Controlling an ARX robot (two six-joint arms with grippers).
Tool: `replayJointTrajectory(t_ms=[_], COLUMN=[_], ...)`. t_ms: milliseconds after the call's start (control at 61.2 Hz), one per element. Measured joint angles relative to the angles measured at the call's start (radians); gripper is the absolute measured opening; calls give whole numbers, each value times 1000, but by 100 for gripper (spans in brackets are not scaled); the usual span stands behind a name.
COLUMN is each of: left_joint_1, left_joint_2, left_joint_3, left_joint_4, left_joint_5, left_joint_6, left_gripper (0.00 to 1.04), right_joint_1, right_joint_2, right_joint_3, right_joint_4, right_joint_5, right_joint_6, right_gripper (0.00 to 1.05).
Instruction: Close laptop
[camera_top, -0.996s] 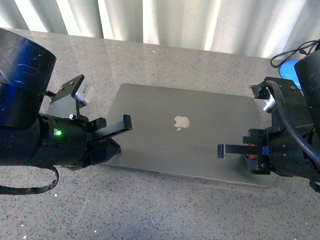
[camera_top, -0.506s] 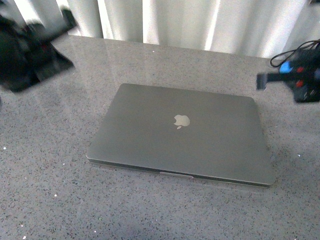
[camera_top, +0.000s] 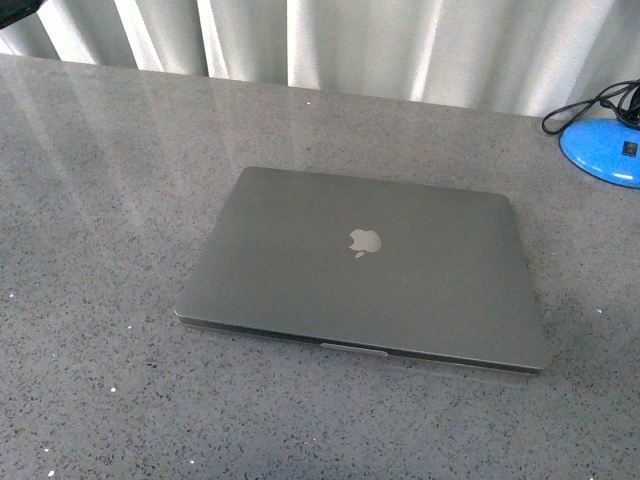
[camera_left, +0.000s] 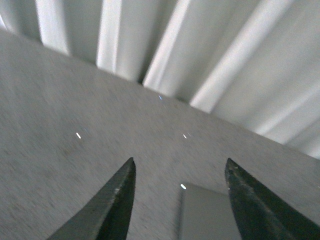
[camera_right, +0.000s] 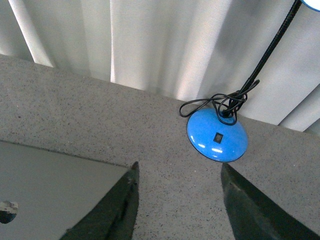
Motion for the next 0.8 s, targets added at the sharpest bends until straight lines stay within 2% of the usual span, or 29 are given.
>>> replayJointTrajectory(t_ms=[16,82,131,163,245,327,408,490,555,604,800], left_joint_1=[3,13,22,27,41,50,63,106,126,129,129], left_joint_2=[-1,-21,-56,-78,-150,-208,-277,-334,-349,-374,-534], left_joint_3=[-28,-99,-138,-159,-229,-285,-335,-372,-417,-445,-491], left_joint_4=[60,182,217,224,227,221,201,179,222,210,98], left_joint_5=[-1,-3,2,4,18,32,40,96,100,102,106], left_joint_6=[31,138,182,202,239,254,259,264,266,266,269], left_gripper=[48,37,28,23,5,4,4,4,4,4,4], right_joint_1=[-1,-16,-22,-33,-59,-79,-96,-108,-118,-163,-196], right_joint_2=[1,11,9,-8,-78,-130,-187,-241,-281,-329,-455], right_joint_3=[-5,-102,-153,-205,-276,-328,-382,-417,-441,-466,-517], right_joint_4=[14,283,391,483,535,535,524,508,491,468,392], right_joint_5=[-6,-65,-79,-90,-109,-123,-143,-158,-165,-230,-239], right_joint_6=[2,42,50,59,68,71,74,75,76,76,78], right_gripper=[58,47,40,33,15,0,1,1,1,1,1])
